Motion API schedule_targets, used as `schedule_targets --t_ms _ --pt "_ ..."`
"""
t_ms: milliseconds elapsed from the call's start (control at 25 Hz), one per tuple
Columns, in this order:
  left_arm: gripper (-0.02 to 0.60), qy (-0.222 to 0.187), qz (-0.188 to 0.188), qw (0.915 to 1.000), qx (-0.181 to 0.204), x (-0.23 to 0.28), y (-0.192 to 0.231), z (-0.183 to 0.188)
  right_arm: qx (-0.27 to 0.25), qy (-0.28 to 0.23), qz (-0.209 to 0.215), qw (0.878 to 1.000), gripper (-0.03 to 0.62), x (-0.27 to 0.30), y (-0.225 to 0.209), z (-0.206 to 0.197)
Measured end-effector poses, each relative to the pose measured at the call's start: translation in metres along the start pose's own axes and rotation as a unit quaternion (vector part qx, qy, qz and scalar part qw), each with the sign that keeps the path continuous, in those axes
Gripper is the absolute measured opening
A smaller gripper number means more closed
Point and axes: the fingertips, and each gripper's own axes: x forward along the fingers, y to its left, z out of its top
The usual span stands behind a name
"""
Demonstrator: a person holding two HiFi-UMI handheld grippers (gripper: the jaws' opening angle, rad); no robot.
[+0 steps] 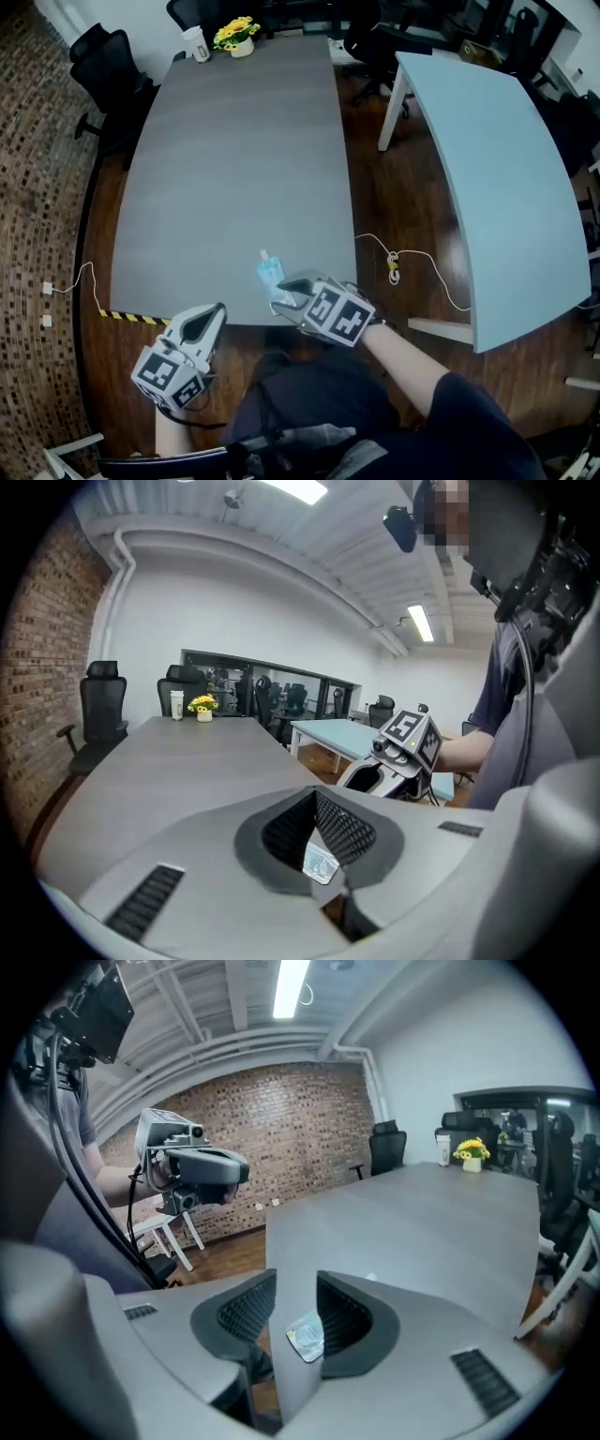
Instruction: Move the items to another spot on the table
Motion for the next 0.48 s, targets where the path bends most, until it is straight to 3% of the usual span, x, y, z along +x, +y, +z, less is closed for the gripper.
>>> schedule_targets --t_ms 80,240,480 --pt "0.011 0.008 -0.031 0.9995 0.001 0.008 0.013 -0.006 0.019 0.029 -0.027 0.999 0.199 0.008 -0.005 -0.008" --pt "0.011 0.038 -0.102 0.9941 0.008 0.017 0.032 -0.027 0.066 0.056 -0.093 0.992 0.228 0.021 -0.007 -0.015" --pt "0.011 0.063 -0.176 0.9823 0.008 0.032 0.048 -0.053 0.140 0.091 -0.169 0.971 0.310 0.039 -0.021 -0.029"
